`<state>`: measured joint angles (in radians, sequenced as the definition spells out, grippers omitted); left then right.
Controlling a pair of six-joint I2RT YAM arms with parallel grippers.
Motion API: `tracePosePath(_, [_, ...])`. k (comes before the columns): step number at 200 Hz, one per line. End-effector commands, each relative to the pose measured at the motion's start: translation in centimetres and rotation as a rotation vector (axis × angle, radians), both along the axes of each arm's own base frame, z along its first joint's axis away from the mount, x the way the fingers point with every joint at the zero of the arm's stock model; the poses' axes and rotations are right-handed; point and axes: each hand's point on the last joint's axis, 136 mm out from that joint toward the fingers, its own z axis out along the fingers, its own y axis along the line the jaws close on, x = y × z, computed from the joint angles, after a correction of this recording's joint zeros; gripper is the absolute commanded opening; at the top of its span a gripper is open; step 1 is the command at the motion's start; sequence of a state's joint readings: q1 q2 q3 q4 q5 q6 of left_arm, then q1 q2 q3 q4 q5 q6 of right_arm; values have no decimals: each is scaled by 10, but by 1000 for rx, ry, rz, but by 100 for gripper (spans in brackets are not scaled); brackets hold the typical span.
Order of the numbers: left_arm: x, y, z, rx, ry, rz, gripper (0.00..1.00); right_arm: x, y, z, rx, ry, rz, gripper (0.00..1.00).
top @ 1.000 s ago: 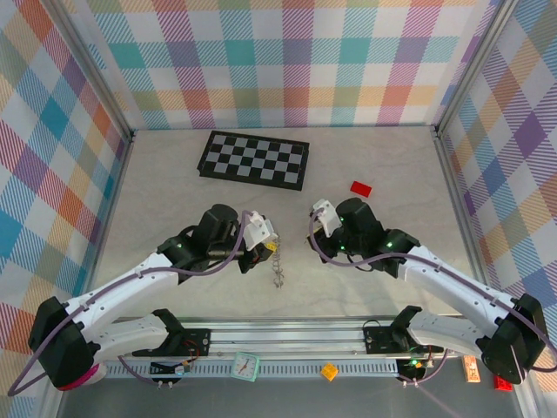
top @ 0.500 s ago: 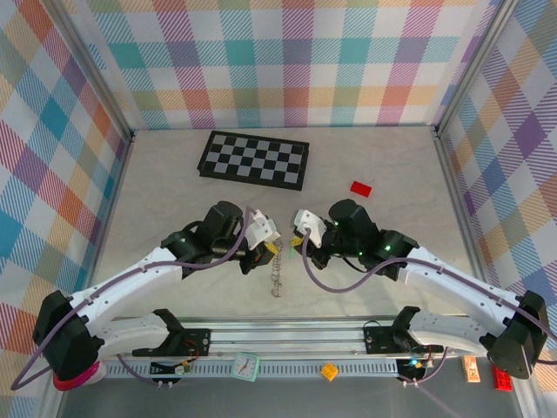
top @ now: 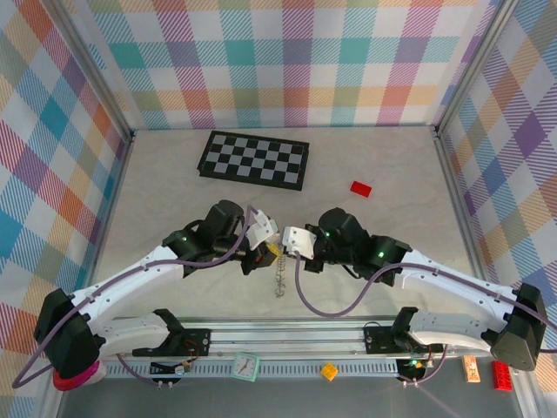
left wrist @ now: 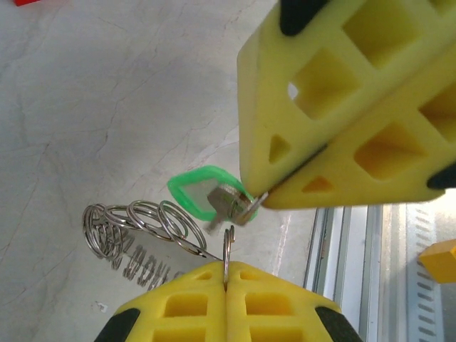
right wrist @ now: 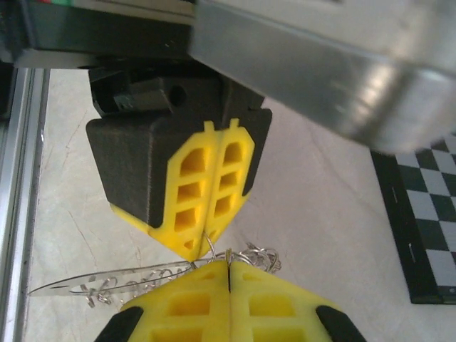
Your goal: Put the keys on the keyring
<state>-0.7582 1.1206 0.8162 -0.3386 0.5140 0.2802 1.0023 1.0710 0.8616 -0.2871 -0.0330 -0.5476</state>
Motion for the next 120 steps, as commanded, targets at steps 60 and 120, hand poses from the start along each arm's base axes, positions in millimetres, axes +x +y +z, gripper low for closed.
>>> tracePosePath(60, [-7,-8,10,-37,2,-46,0,6,0,-9,-106,-142,1,0])
tracePosePath(120, [-5,-8,10,-32,-1,-40,0,-4,1,-13,-130,-141,45,0])
